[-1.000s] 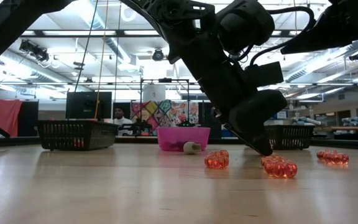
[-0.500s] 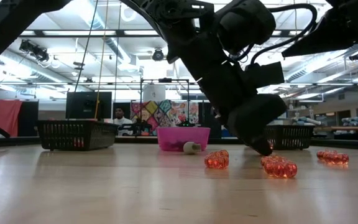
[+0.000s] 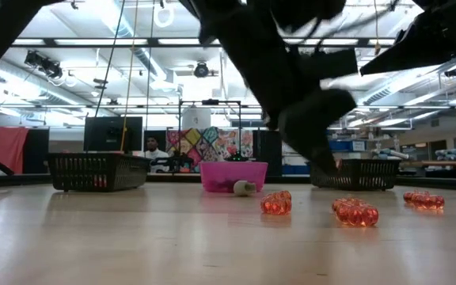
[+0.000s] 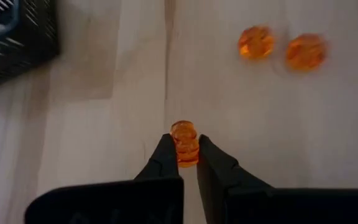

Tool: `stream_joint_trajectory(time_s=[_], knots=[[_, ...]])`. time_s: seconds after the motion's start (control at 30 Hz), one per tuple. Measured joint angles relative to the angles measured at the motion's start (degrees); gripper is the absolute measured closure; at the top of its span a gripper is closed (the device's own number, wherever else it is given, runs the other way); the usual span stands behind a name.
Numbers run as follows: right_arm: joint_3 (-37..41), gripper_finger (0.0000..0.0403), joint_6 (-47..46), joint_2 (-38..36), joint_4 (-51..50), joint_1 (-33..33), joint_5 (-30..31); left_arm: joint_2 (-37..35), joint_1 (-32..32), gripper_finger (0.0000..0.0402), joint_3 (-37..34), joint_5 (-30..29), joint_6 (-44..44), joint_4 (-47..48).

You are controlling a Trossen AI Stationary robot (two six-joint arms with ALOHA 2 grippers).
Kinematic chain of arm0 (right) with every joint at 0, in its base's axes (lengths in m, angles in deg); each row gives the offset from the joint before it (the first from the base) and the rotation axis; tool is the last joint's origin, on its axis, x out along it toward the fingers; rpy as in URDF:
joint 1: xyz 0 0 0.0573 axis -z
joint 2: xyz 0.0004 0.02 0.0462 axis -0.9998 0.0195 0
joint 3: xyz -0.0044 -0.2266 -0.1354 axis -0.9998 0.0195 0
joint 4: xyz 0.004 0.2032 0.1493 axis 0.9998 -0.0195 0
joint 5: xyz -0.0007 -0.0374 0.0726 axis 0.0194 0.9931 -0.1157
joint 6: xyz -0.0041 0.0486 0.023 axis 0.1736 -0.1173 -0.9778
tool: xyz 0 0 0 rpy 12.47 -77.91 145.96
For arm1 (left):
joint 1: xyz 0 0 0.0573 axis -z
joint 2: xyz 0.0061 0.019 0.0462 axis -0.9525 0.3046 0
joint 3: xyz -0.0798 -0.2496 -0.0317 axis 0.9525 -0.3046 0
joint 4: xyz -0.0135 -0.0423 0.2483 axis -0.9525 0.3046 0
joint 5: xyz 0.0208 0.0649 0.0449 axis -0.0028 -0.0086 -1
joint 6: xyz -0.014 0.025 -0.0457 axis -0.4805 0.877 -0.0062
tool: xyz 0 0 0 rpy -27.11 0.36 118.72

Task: Sort Halloween decoration
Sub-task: Put the orange pumpkin toy into the left black bin

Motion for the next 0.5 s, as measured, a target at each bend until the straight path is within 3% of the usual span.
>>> stream_joint_trajectory(time_s=[0.2,0.5], knots=[[0.0,0.0236,-0.24,0.0,-0.13,0.0,0.55,-3.25,1.8,0.0388,0.1,-4.25,-1.71,4.31],[0.0,0.0236,-0.58,0.0,-0.09,-0.02,-0.02,-10.84,4.14,0.0388,0.26,-15.15,-8.86,20.08]])
